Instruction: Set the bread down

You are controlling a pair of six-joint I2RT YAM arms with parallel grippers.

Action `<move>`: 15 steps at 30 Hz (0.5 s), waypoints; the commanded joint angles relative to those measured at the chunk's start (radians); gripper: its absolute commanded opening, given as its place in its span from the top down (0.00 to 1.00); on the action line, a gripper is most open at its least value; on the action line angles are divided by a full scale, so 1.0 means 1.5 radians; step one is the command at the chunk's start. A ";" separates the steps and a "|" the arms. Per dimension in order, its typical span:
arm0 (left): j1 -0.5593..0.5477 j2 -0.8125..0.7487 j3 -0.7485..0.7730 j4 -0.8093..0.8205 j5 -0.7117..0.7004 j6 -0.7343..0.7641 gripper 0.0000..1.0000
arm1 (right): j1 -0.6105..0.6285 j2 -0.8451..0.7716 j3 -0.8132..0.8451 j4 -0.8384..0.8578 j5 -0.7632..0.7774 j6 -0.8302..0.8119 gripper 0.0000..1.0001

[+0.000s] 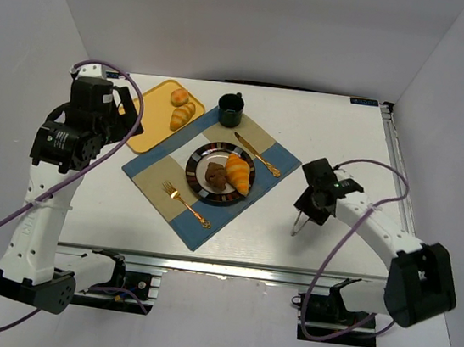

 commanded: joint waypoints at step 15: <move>-0.003 0.011 -0.011 0.027 -0.012 0.002 0.02 | -0.003 0.055 0.168 -0.071 -0.051 -0.066 0.16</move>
